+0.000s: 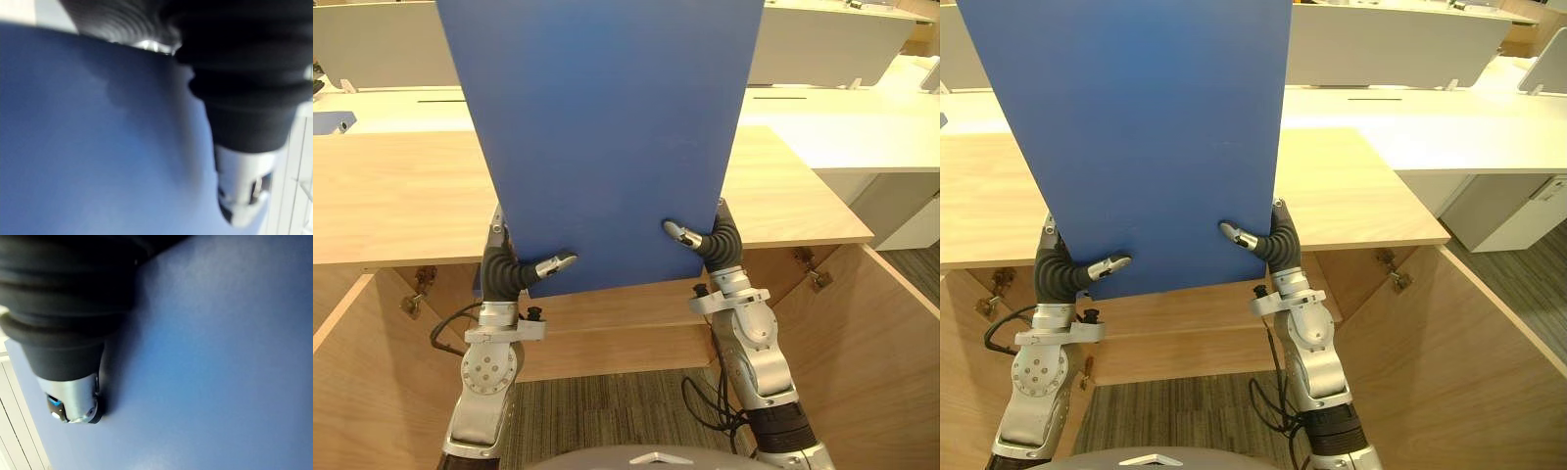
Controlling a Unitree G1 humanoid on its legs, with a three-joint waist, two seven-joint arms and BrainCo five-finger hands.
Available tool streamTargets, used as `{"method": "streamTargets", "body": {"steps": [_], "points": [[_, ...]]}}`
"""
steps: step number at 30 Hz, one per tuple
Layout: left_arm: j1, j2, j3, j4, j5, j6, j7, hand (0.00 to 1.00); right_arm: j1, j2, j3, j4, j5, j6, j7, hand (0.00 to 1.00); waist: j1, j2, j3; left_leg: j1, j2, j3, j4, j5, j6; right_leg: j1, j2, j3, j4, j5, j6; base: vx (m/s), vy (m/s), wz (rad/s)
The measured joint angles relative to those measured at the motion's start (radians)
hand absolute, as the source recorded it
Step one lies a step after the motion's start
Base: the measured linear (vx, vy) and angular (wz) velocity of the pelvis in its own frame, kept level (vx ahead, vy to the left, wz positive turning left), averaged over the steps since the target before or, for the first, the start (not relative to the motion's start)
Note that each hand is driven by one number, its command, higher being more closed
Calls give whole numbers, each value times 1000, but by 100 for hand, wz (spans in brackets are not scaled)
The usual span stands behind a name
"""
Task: Walk over to the cabinet, pick up the folder, carry it to the office cabinet, place the folder inside the office cabinet, then close the office cabinet door
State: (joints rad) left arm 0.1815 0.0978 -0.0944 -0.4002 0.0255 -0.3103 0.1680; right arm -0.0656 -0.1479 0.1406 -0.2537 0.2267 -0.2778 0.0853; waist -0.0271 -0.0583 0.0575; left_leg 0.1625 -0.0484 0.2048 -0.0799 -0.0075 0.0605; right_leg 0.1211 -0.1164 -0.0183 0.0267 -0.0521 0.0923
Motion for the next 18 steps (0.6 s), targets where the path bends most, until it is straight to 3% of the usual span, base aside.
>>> {"method": "streamTargets", "body": {"steps": [18], "points": [[187, -176, 293, 9, -64, 0, 57, 0, 62, 102, -183, -78, -49, -2, -72, 100, 28, -8, -6, -22, -10, -72, 0, 21, -2, 16, -13, -76, -1, -5, 5, -28, -27, 12]]}}
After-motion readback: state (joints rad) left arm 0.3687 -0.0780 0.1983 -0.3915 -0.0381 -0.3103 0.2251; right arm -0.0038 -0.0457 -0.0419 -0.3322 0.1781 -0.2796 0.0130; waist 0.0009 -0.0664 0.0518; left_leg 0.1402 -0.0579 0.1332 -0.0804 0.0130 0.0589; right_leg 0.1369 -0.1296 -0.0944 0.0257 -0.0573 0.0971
